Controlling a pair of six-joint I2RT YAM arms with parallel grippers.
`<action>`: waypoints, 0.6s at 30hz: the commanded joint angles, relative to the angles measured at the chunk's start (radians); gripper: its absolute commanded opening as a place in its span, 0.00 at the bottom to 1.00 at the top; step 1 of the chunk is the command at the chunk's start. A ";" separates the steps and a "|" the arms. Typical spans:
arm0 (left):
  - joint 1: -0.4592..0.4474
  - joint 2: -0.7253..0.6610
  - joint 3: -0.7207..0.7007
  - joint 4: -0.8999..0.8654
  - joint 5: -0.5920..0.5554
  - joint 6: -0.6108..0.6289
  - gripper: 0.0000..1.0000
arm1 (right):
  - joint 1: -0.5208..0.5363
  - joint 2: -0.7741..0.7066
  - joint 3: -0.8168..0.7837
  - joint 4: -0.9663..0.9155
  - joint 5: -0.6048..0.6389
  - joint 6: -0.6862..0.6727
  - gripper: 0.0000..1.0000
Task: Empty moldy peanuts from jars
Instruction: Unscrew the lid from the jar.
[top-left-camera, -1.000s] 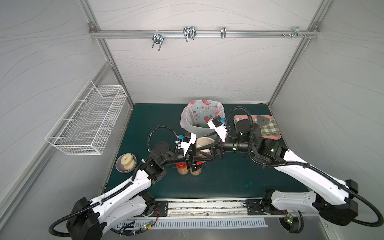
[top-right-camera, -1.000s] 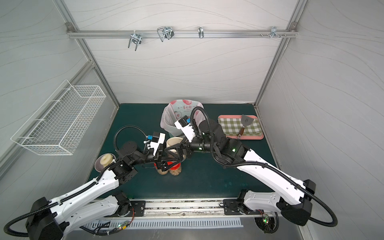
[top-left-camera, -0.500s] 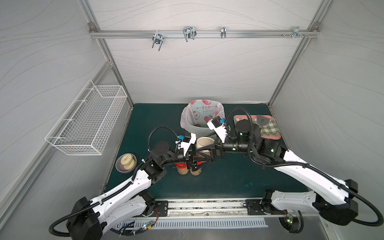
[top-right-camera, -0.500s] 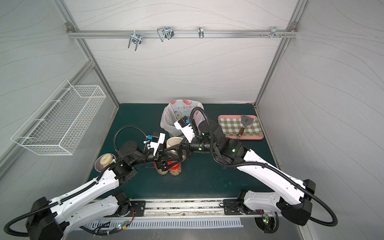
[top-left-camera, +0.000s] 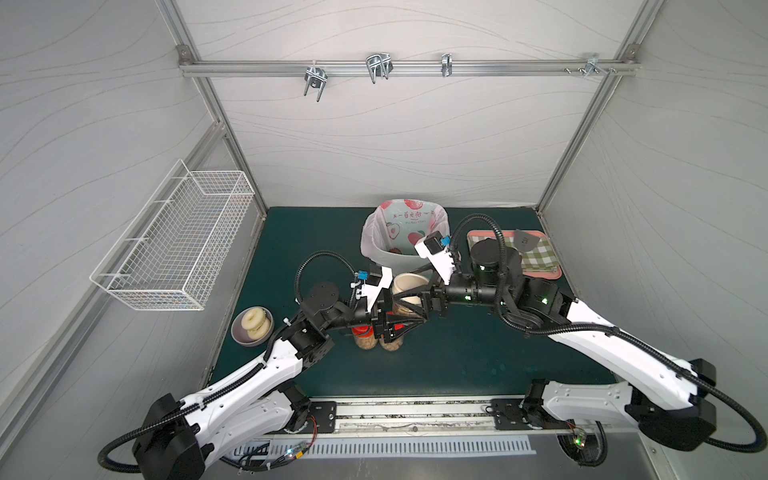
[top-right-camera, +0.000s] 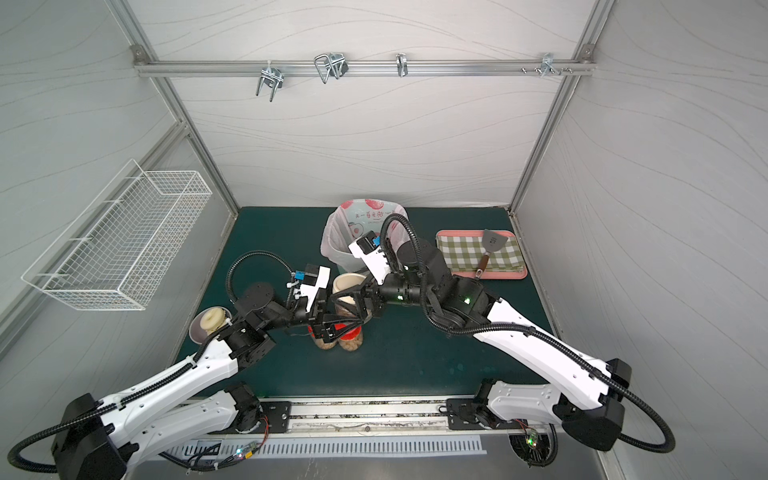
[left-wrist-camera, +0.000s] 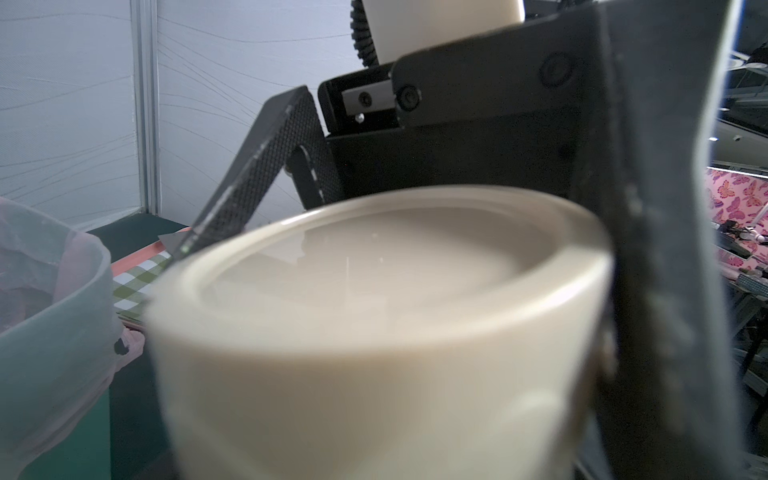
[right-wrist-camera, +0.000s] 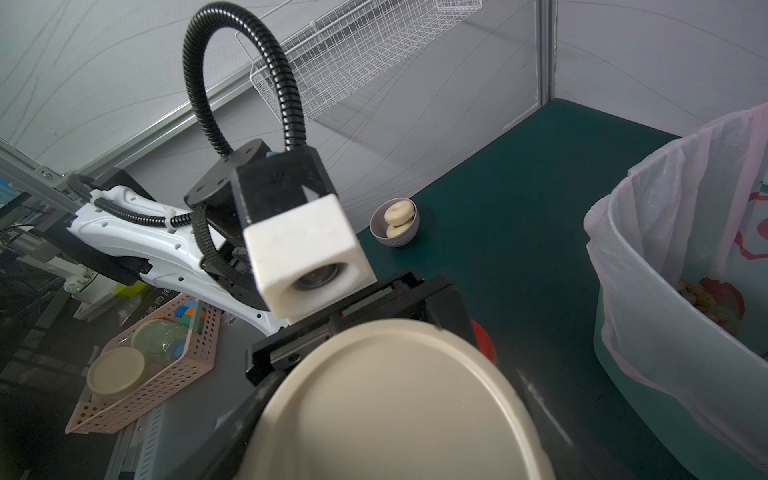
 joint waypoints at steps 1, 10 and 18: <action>0.008 0.008 0.055 0.059 -0.059 0.001 0.00 | 0.020 -0.033 0.015 0.001 -0.044 -0.008 0.73; 0.008 -0.003 0.042 0.038 -0.059 0.013 0.00 | -0.034 -0.063 0.014 0.023 -0.033 0.009 0.70; 0.008 -0.050 0.027 -0.013 -0.094 0.041 0.00 | -0.084 -0.108 -0.023 0.044 0.045 0.035 0.69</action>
